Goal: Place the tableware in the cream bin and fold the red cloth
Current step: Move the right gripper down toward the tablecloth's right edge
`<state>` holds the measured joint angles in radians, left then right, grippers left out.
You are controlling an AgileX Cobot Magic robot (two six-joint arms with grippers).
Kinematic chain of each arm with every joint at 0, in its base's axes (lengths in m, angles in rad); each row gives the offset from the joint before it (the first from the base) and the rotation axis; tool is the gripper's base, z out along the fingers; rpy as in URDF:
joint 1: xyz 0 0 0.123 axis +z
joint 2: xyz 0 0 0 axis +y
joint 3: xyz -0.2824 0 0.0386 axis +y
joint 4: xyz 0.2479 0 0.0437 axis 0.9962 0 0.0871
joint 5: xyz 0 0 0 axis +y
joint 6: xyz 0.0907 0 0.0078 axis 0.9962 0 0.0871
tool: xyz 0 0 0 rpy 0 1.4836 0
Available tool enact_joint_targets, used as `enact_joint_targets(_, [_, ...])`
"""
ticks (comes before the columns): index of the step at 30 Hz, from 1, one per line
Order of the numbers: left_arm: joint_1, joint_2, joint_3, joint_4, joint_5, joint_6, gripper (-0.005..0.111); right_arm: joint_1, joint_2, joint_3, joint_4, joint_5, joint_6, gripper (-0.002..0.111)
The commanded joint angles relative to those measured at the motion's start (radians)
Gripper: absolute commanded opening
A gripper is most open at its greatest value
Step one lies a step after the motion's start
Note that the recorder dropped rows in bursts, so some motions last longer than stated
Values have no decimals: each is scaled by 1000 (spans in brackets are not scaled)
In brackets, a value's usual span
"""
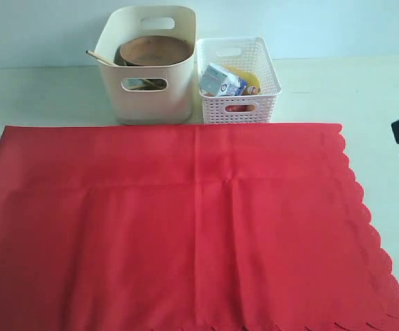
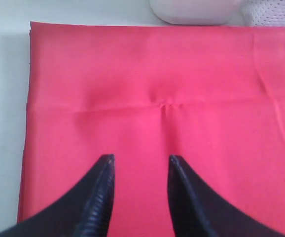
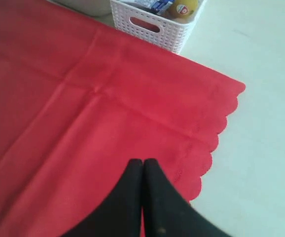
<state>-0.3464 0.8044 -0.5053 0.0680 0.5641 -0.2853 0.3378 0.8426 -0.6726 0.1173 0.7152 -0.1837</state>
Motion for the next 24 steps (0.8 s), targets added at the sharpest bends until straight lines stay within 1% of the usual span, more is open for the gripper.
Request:
enact_joint_targets(1, [-2, 58, -11, 4, -74, -6, 37, -2, 11, 67, -4, -76, -5, 0])
enact_joint_targets(7, [-2, 69, -11, 9, -81, -6, 37, -2, 13, 134, -4, -152, -5, 0])
enact_joint_targets(11, [-2, 69, -11, 9, -77, -6, 37, -2, 38, 162, -4, -182, 53, 0])
enact_joint_targets(18, [-2, 69, -11, 9, -102, -6, 37, -2, 231, 167, 7, -188, 108, 0])
enact_joint_targets(24, [-2, 69, -11, 9, -78, -6, 36, -2, 402, 165, 46, -209, 108, 0])
